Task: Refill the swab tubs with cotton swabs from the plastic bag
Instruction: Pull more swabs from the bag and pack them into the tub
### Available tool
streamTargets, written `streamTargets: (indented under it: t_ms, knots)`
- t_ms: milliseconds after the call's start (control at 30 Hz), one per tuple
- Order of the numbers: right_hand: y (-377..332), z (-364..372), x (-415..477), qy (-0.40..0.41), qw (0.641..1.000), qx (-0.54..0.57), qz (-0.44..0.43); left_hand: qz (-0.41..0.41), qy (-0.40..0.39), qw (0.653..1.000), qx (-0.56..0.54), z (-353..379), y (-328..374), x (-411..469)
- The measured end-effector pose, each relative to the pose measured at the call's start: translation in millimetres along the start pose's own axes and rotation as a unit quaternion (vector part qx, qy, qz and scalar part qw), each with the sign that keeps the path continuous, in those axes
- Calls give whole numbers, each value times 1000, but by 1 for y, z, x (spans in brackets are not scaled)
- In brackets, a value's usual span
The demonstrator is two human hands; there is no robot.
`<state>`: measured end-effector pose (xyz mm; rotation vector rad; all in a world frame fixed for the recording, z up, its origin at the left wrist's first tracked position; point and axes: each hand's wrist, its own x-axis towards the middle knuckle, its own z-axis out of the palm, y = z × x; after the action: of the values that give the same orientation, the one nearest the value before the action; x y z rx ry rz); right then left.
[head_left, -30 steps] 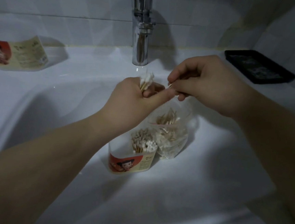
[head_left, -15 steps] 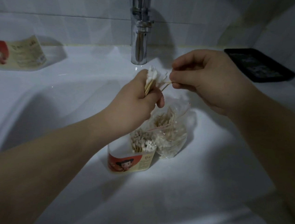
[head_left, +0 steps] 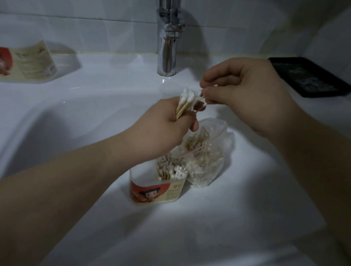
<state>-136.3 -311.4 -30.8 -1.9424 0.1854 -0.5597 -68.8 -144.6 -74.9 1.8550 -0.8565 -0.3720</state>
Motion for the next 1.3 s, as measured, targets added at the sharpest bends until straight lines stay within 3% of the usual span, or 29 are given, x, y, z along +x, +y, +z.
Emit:
streamTargets:
  t_ms: [200,400,500,600,767,933,1300]
  knots:
    - [3,5,0,-25,997,-68,-14,-15,1,997,-73,1,-3,3]
    - [5,-2,0,-1,996,-87,36,-30,7,997,-65,2,-2,3]
    - [2,1,-1,-40,996,-76,17,-25,17,998,-49,1,-3,3]
    - [0,9,-4,-84,986,-143,-16,-32,9,998,-59,2,-3,3]
    - [-1,12,-4,-79,990,-114,-33,-53,1,994,-93,2,1,0]
    - [-5,14,-12,-147,976,-141,-71,-28,15,998,-45,1,3,-3]
    - [-3,20,-12,-183,959,-195,-96,-40,74,996,-11,-4,-11,6]
